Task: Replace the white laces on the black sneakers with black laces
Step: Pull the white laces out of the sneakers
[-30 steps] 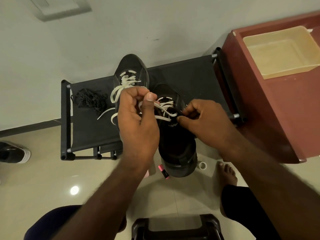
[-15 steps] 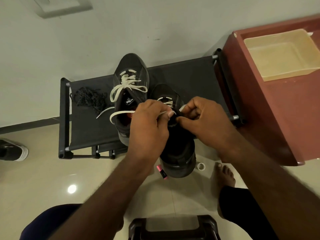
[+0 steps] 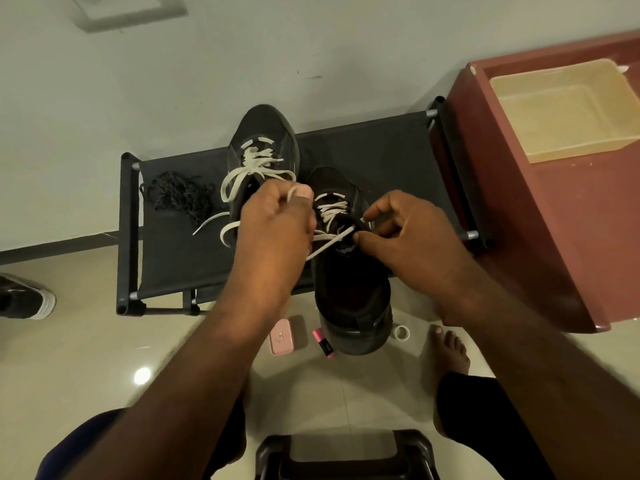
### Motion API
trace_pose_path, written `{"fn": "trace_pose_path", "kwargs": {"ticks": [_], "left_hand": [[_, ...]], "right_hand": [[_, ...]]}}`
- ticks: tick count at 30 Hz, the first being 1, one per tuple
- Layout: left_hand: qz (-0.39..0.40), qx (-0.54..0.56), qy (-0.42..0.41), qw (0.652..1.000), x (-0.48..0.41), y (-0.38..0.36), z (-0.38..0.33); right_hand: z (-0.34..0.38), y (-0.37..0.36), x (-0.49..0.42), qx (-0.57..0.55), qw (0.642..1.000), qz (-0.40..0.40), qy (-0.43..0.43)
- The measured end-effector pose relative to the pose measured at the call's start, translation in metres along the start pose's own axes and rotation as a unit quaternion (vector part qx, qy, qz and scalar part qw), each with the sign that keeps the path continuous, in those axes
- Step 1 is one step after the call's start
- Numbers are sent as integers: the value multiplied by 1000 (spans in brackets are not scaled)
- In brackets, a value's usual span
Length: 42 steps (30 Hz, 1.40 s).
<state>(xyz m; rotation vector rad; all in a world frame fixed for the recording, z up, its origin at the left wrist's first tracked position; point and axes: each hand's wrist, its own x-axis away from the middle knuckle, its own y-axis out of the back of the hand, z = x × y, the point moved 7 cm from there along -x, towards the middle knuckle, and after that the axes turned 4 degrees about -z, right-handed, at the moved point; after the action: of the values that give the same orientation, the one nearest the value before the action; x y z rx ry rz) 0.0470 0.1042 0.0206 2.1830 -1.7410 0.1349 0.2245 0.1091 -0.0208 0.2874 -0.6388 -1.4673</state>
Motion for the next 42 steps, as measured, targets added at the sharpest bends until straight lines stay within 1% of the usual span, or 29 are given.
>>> {"fn": "trace_pose_path", "kwargs": {"ticks": [1,2,3,5,7,8,12,13,14,15,17,18,19,21,22,23,24,25,27,28,29,30,32,34,35,36,38,40,42], "left_hand": [[10,-141,-53,989,1,-1,-4],[25,-255,-100,962,3,-5,-7],[43,-330,-119,936,6,-9,-7],[79,-429,-94,895,11,-14,1],[97,-508,-71,853,16,-15,6],[107,-530,-71,838,17,-15,5],[155,-555,-45,816,21,-5,-1],[172,-546,-44,819,22,-2,-3],[187,-517,-47,834,24,-1,-6],[199,-465,-51,861,27,-2,-12],[205,-286,-59,934,39,-6,-34],[204,-197,-85,955,46,-10,-50],[211,-139,-131,959,54,-15,-65],[235,-98,-231,939,73,-28,-88],[244,-87,-265,929,78,-33,-95],[243,-73,-288,923,80,-35,-99],[231,-54,-294,926,77,-32,-100],[209,-36,-276,937,71,-28,-97],[150,-43,-196,968,52,-17,-78],[124,-82,-152,977,45,-12,-64],[103,-147,-118,977,39,-7,-48],[87,-218,-97,967,36,-4,-30],[68,-325,-88,939,33,-3,0],[66,-381,-102,917,34,-11,20],[66,-390,-106,912,34,-15,26],[65,-396,-109,909,33,-18,28],[50,-411,-120,902,28,-20,30],[31,-408,-139,902,22,-18,29],[19,-379,-146,914,16,-14,29]], "right_hand": [[0,-1,0,1,1000,1,0],[0,-1,-1,1,1000,0,1],[0,-1,-1,2,1000,-3,4],[0,-1,-1,4,1000,-6,8],[-1,-2,-1,-1,1000,-7,10],[-1,-2,-1,-1,1000,-7,11],[0,-3,-2,1,1000,1,14],[1,-3,-2,1,1000,4,15],[0,-4,-3,1,1000,6,15],[-1,-4,-4,-2,1000,5,17],[-2,-3,-4,5,1000,5,20],[-4,-4,-6,13,1000,7,21],[-4,-5,-6,19,999,12,25],[-2,-9,-6,48,997,30,46],[-2,-11,-6,66,996,36,52],[-2,-11,-6,69,996,36,52],[-1,-10,-6,51,997,37,45],[-2,-8,-6,20,998,36,38],[-2,-4,-6,-17,999,25,36],[-3,-3,-6,-19,999,28,33],[-4,-4,-6,-26,999,33,31],[-5,-7,-5,-29,999,38,23],[-5,-13,-4,-88,995,51,8],[-5,-19,-4,-164,984,74,2],[-4,-21,-3,-172,981,85,2],[-3,-23,-3,-153,984,94,9],[0,-21,-2,-74,993,89,33],[6,-14,0,7,997,46,63],[11,-7,1,50,996,2,79]]}}
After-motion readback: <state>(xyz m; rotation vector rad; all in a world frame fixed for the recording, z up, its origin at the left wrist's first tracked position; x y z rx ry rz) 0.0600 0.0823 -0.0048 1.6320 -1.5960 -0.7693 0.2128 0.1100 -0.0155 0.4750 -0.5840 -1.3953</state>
